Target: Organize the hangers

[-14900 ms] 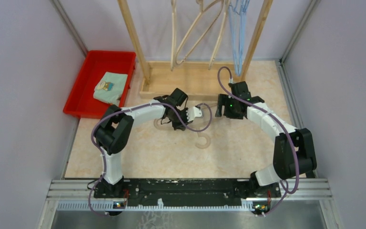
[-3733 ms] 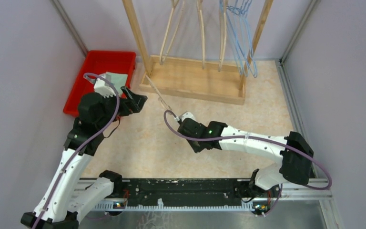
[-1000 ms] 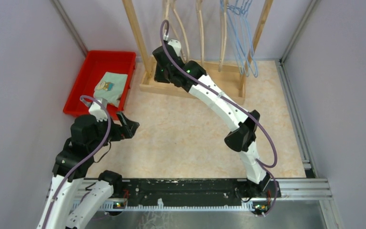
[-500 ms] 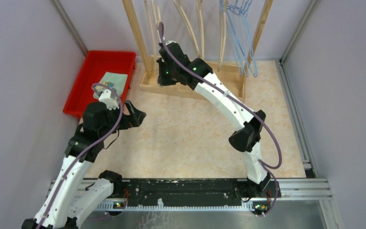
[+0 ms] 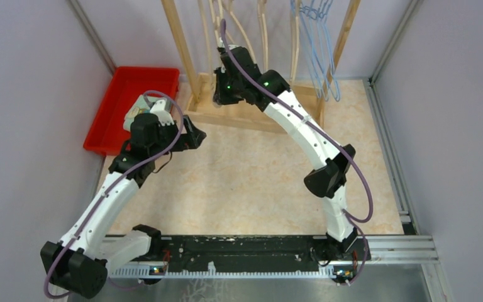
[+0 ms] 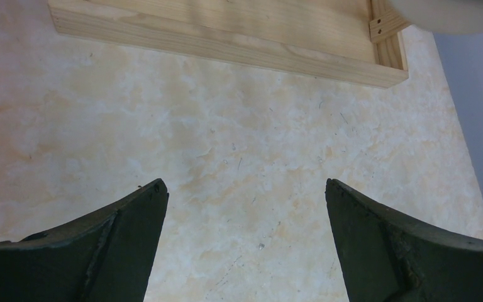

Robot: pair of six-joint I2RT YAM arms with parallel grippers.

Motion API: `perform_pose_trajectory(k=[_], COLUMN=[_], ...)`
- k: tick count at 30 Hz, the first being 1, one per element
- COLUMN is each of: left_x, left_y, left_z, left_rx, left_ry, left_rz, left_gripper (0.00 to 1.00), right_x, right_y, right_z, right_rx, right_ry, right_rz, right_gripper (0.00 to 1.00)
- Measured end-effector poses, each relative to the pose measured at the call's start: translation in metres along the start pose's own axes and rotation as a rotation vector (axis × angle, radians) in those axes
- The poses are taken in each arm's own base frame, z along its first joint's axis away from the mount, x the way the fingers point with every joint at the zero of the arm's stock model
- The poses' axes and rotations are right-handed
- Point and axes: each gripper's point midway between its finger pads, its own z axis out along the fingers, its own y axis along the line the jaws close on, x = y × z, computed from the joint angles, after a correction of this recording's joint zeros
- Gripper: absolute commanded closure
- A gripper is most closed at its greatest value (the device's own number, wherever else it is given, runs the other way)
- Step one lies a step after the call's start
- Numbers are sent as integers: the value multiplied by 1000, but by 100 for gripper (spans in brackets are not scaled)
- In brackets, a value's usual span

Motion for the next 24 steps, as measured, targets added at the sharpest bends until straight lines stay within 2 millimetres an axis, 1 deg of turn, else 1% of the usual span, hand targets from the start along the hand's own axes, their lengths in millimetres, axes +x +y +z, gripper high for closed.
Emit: perform_pose_trajectory(k=[3, 5, 8, 10, 13, 16, 20, 24], left_x=[-2, -9, -27, -35, -41, -41, -36, -30], left_y=[-1, -4, -10, -13, -14, -14, -11, -10], left_z=[7, 12, 19, 23, 26, 30, 38, 43], left_rx=[7, 14, 25, 31, 35, 34, 29, 33], left_ry=[1, -7, -31, -47, -60, -56, -35, -17], left_rz=[7, 19, 41, 54, 70, 78, 76, 74], left_gripper=[0, 0, 0, 0, 0, 0, 0, 0], right_x=[-15, -24, -36, -45, -55, -63, -72, -72], right_y=[-7, -14, -23, -28, -38, -54, -80, -108], right_z=[-3, -2, -1, 0, 0, -1, -2, -9], right_rx=[2, 9, 18, 24, 47, 94, 165, 243], right_ry=[-38, -63, -99, -127, -158, -183, -212, -220], right_rz=[10, 18, 22, 28, 37, 48, 66, 95], right_gripper=[100, 100, 100, 100, 100, 100, 100, 100])
